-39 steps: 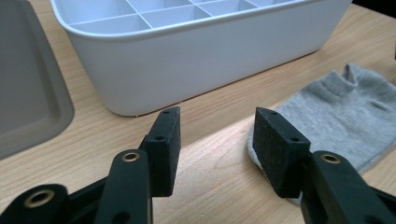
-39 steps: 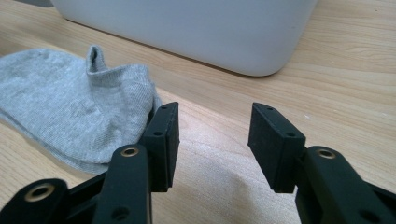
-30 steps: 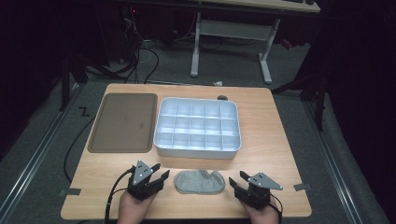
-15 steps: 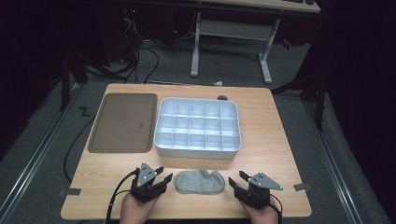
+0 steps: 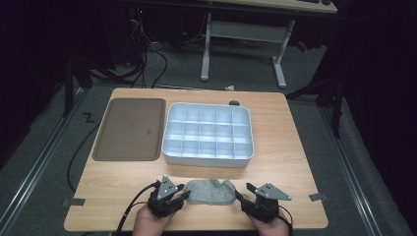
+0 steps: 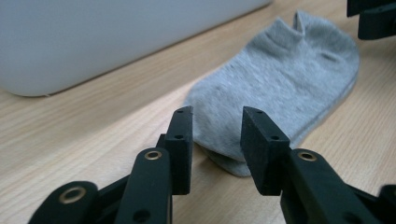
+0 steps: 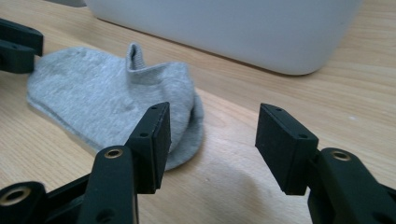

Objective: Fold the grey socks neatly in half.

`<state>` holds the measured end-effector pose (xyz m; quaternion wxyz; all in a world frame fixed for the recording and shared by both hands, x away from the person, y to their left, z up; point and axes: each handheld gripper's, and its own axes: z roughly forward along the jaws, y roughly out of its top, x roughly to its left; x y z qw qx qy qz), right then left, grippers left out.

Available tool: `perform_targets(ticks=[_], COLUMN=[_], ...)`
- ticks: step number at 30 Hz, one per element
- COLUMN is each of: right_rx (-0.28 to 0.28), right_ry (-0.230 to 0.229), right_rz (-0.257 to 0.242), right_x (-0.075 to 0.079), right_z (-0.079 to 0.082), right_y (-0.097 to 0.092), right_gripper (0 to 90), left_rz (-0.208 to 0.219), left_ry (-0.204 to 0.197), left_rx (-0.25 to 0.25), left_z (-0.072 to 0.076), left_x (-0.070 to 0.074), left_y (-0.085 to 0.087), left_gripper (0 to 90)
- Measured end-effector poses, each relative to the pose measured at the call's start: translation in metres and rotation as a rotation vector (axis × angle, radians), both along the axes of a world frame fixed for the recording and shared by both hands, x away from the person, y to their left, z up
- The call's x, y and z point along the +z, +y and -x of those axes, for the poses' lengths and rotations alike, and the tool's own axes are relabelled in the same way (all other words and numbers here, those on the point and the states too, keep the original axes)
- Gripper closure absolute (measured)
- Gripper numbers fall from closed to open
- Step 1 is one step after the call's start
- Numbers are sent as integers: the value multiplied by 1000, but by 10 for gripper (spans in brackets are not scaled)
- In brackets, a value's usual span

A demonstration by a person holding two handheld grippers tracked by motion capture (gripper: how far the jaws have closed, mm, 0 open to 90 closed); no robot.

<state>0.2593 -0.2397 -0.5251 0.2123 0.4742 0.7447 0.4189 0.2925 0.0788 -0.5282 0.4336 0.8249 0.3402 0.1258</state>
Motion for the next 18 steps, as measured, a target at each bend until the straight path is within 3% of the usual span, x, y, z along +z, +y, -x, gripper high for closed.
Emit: perform_targets(ticks=[9,14,18], right_rx=[10,-36,-51], right_ry=[25,37,49], right_rz=[-16,-24,-30], right_x=[-1,-1,-2], right_z=[-1,-1,-2], right_y=[10,-2,-7], right_gripper=[520,567,577], left_rz=[-27,-18,-27], left_ry=[22,33,21], left_rx=[-25,-42,-74], left_z=[1,2,5], left_x=[-3,-3,-3], left_y=[-5,-12,-23], left_gripper=[663,668,668])
